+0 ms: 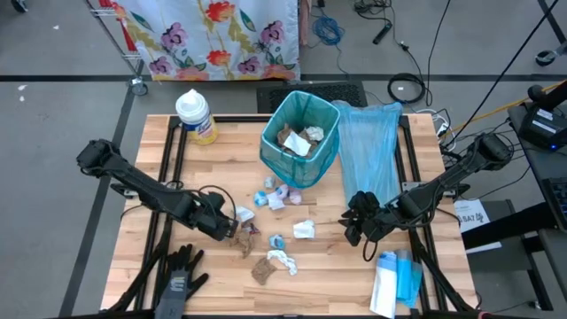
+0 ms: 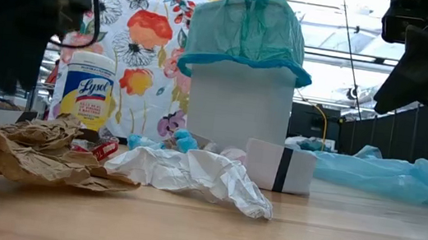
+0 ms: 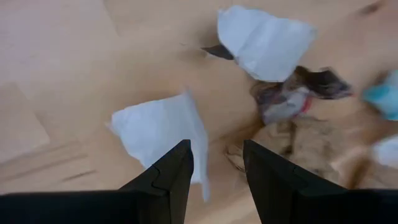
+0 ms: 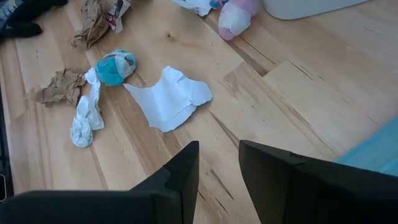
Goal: Place trash/remove bag and relplace
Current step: Put the white paper piece into the trash bin
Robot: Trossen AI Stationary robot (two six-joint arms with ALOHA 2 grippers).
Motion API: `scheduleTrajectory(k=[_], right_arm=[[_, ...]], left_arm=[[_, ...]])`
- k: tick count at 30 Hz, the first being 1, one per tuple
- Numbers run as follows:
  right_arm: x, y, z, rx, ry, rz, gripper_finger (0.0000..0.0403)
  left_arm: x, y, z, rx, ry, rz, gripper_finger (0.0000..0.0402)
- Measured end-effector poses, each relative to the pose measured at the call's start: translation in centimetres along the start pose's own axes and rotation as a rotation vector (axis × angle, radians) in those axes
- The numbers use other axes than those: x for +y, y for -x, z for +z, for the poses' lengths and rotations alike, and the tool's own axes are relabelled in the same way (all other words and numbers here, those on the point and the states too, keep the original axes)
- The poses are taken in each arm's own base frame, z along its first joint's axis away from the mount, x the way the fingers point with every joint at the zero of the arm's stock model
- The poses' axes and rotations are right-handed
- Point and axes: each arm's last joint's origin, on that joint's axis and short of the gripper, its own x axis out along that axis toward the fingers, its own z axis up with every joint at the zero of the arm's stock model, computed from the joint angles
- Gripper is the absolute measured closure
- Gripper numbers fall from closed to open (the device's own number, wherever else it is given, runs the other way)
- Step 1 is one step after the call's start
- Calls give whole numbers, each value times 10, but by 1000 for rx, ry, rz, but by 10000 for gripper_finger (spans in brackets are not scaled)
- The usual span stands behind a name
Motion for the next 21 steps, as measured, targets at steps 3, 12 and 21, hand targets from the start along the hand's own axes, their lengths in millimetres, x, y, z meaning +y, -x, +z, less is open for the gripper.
scheduleTrajectory(k=[3, 12, 21], right_arm=[[0, 0, 0, -2, 0, -1, 298], [-1, 0, 0, -2, 32, -12, 298], [0, -7, -4, 13, 61, -40, 298]], left_arm=[[-5, -12, -3, 0, 3, 29, 256], [-6, -33, -8, 55, -5, 129, 356], [-12, 3, 0, -12, -6, 4, 398]])
